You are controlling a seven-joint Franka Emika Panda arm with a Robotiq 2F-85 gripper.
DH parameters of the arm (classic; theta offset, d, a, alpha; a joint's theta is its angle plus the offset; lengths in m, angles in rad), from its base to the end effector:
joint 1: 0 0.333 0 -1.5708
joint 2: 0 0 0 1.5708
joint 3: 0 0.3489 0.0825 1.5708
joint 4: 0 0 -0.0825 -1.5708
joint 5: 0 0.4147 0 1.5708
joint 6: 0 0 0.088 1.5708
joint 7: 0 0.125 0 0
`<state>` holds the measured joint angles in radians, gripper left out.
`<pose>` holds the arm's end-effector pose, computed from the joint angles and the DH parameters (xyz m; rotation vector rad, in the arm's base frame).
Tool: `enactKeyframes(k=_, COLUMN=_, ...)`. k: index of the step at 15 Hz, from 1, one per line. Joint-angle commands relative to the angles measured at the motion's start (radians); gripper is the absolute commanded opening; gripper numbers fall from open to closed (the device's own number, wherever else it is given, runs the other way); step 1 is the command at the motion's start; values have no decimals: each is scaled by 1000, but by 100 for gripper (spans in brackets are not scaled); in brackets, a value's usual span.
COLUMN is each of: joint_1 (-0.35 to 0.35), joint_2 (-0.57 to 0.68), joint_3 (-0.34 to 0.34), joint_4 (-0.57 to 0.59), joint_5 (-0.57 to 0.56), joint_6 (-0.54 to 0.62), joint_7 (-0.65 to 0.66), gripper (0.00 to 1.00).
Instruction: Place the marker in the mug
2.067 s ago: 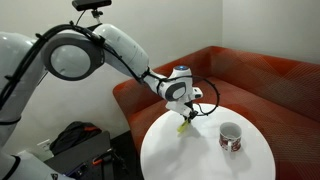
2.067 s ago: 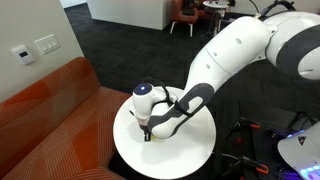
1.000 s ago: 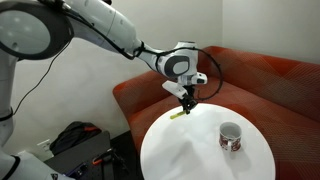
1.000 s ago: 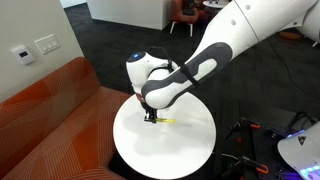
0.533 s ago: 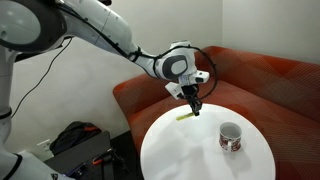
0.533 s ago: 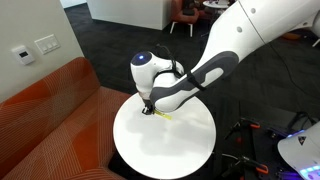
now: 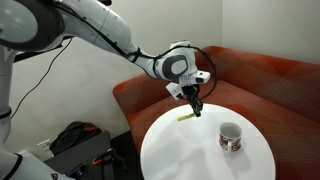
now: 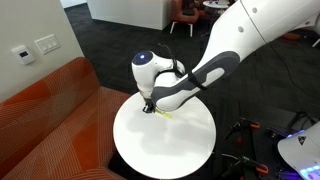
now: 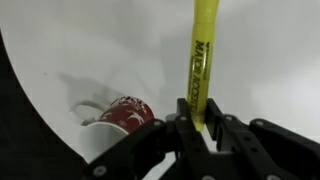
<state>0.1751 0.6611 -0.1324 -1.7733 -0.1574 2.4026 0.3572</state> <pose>0.6957 0.0329 0.1722 2.9430 -0.2505 0.0116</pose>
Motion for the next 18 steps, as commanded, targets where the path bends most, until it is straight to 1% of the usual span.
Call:
enactKeyframes(k=1, joint_1=43, joint_2=-9, joint_3=-99, joint_4=-5, joint_5=-87, joint_6=54, joint_7=153, gripper=5)
enactKeyframes(k=5, joint_1=100, joint_2=2, joint_3=-232, joint_4=5, joint_5=-222, joint_6=94, joint_7=352, gripper=5)
enactKeyframes(k=7, joint_1=134, joint_2=14, joint_3=-282, joint_4=13, joint_5=-306, joint_6=91, joint_7=462, gripper=5)
enactKeyframes(k=8, joint_1=159, joint_2=23, joint_3=-311, joint_4=17, joint_5=-359, joint_6=94, joint_7=540, gripper=5)
enactKeyframes(k=11, joint_1=216, joint_2=48, joint_3=-363, joint_4=29, joint_5=-504, joint_6=83, joint_7=775, gripper=5)
enactKeyframes(k=12, joint_1=257, joint_2=63, joint_3=-403, joint_4=30, joint_5=-522, joint_6=86, joint_7=847, gripper=5)
enactKeyframes(k=15, joint_1=320, joint_2=97, joint_3=-463, joint_4=43, joint_5=-587, joint_6=68, joint_7=1057, gripper=5)
enactKeyframes(k=16, joint_1=287, joint_2=87, joint_3=-420, joint_4=55, joint_5=-661, joint_6=38, joint_7=1149, gripper=5)
enactKeyframes(k=18, joint_1=289, joint_2=91, joint_3=-409, joint_4=74, joint_5=-748, joint_6=-11, joint_7=1299, gripper=5)
